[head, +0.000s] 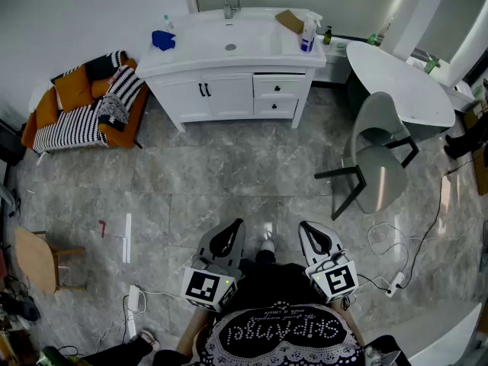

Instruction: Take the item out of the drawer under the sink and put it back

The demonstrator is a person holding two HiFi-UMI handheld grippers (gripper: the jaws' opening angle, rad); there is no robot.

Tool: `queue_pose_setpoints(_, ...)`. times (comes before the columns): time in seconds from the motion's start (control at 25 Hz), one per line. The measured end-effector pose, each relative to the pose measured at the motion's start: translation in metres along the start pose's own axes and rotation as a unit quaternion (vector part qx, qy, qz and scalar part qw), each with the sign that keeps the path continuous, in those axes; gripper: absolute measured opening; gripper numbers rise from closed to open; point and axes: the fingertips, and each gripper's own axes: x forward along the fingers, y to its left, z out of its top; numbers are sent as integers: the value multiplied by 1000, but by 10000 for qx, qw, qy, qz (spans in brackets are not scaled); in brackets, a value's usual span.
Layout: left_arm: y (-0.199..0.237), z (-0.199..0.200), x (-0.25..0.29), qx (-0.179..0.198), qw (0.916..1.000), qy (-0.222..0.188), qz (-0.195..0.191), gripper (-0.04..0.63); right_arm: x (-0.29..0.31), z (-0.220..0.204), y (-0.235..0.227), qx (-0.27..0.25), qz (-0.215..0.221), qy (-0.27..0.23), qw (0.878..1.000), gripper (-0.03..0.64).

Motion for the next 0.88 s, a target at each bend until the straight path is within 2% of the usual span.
queue_pose_setpoints(0.44,-8,-1,4,15,10000,-37,23,5,1,-2,-2,-162,149,-4,9998,18)
queue_pose_setpoints(0.68,-22,1,7,34,9999,-96,12,5,-6,9,-5,130,401,-416,9982,20)
queue_pose_setpoints(0.88,-17,2,6,79,9998,-90,132,5,-5,4,-8,52,434,-450,9980,20)
